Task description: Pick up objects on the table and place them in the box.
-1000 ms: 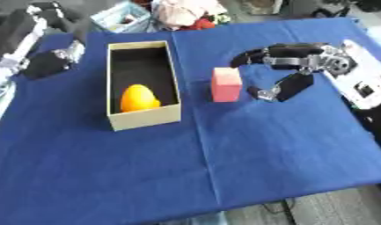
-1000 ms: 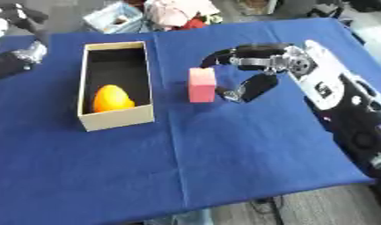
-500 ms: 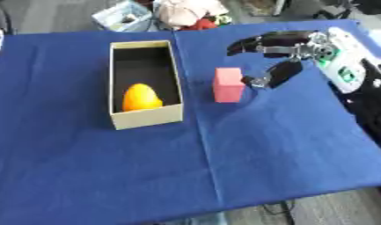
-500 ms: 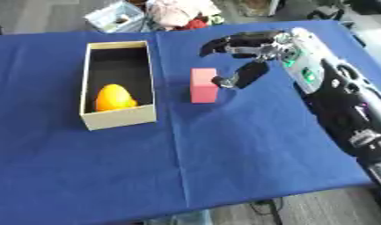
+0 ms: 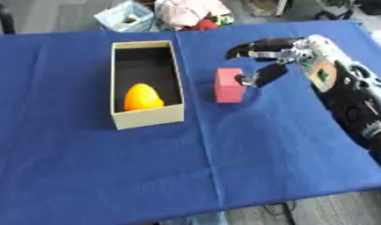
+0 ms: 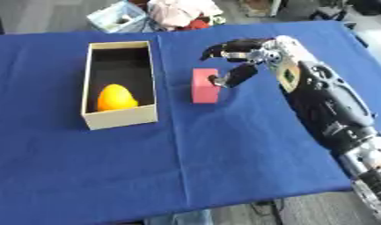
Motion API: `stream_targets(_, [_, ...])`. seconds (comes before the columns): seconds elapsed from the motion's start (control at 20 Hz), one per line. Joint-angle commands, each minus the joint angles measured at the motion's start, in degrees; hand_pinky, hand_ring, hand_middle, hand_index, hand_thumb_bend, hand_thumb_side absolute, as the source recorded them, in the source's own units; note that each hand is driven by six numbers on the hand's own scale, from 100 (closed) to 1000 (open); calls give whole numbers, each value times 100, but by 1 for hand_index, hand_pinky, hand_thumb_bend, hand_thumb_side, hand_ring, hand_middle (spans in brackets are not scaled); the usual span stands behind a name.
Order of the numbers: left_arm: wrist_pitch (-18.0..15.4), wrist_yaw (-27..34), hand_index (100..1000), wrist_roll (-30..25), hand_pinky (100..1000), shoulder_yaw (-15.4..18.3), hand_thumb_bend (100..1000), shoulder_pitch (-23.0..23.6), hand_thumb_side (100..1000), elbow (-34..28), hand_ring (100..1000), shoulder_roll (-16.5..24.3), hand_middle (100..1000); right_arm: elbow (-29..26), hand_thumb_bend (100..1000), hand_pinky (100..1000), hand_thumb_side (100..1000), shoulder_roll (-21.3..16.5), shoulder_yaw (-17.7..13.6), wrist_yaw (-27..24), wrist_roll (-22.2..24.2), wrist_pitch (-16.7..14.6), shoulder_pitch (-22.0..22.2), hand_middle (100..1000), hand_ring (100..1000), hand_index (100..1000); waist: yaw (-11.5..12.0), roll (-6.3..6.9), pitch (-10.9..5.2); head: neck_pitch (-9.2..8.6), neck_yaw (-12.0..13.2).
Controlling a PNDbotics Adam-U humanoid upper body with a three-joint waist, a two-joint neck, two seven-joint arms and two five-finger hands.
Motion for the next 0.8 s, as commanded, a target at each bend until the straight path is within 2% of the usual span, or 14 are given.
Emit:
stream_targets(0.05, [33,16,821,-31,675,95,100,-11,916,-78,606,31,631,167,101,916,751,-39,-129,198,-83,-8,-155,990,999,1000,5,20,-104,4,-32])
stream_targets(0.4, [49,-19,822,-89,675,83,100,49,918,-34,605,-44,631,465,100,914,793,67,-204,460,-172,-26,-158,984,997,1000,-8,33,-108,14,-61])
stream_targets(0.8, [66,-37,824,-122,675,89,100,100,921,5,605,-64,631,348,100,913,748,23,-228,385,-211,-76,-225,979,994,1000,-15,5,-131,24,-86])
